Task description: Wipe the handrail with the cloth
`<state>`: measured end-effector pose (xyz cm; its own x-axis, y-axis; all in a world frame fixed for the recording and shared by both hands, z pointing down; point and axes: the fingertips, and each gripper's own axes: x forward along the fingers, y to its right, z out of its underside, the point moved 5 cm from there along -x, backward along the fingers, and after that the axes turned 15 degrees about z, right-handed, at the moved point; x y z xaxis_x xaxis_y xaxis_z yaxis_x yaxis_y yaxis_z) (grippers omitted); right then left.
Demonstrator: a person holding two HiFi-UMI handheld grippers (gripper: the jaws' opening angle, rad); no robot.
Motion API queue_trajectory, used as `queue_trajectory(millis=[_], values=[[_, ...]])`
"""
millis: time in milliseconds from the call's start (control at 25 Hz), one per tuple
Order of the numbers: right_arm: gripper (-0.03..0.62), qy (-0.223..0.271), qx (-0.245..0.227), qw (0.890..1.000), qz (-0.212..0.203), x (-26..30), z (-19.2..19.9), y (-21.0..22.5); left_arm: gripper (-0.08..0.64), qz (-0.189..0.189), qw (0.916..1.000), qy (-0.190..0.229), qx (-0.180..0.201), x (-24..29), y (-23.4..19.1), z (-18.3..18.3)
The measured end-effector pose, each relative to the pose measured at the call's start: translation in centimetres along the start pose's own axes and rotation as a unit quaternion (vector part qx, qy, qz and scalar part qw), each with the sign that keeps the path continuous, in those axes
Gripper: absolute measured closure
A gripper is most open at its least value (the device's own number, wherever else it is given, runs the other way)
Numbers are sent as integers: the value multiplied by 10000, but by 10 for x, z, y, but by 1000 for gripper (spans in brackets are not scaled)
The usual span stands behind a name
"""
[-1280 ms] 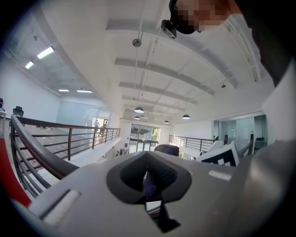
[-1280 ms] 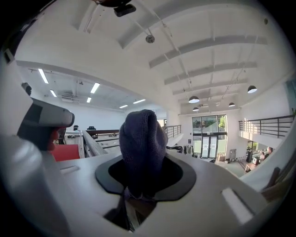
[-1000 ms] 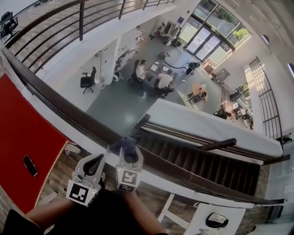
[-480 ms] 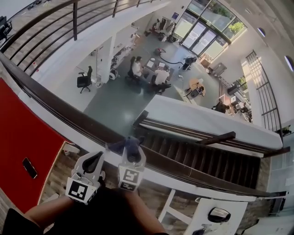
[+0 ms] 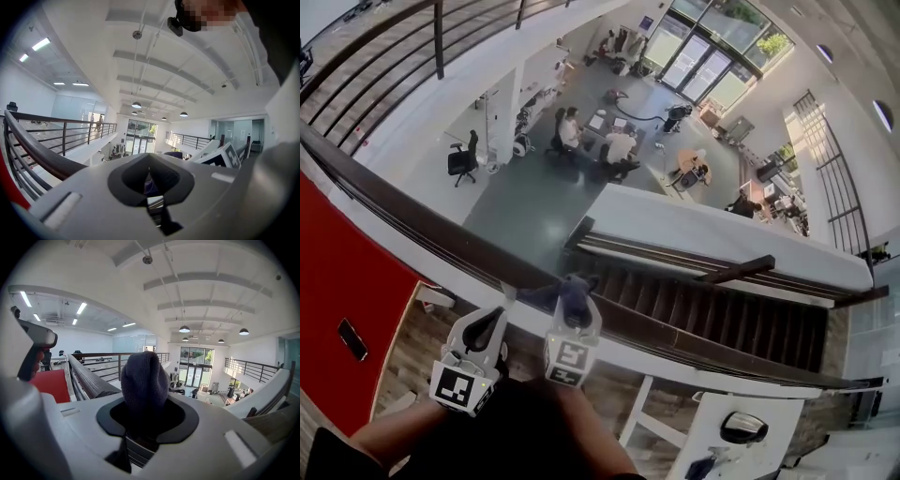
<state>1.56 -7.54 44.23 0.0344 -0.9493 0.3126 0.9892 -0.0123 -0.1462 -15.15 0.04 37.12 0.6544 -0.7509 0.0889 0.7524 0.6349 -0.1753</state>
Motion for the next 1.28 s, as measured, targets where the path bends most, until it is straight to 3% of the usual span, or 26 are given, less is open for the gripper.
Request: queue_trajectory(millis=[800, 1000, 1280], values=[[472, -204, 231, 9992, 257, -13, 17, 77, 560, 402, 9992, 21, -77, 36, 53, 4], [474, -178, 225, 9993, 227, -17, 24, 94, 560, 425, 9989, -38, 172, 47, 70, 4], [474, -276, 274, 9991, 168, -22, 26, 111, 560, 521, 9985, 42, 163, 60, 88, 5]])
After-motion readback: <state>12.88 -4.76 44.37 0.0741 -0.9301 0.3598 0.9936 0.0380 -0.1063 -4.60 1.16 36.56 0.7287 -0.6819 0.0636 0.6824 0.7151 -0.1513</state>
